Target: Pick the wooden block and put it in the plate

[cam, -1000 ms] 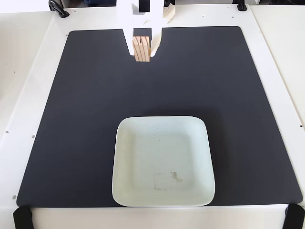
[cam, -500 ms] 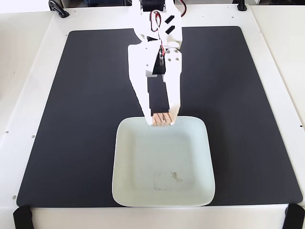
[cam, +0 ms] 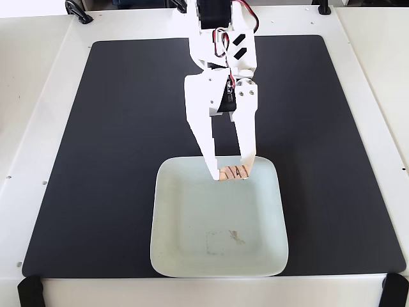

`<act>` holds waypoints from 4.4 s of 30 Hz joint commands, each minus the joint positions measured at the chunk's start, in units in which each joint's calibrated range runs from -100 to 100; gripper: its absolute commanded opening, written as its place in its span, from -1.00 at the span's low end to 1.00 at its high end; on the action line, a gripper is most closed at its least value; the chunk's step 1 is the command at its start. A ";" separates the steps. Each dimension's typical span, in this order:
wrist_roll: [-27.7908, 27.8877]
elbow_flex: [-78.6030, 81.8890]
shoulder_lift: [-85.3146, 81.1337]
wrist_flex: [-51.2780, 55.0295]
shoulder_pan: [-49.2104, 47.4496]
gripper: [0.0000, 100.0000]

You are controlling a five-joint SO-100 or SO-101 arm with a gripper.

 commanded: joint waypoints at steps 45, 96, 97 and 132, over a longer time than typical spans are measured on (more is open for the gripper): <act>-4.59 3.71 -9.10 -0.65 1.08 -0.98; -4.59 80.09 -117.57 82.86 -3.06 -0.97; -4.59 80.09 -117.57 82.86 -3.06 -0.97; -4.59 80.09 -117.32 82.95 -2.95 -0.96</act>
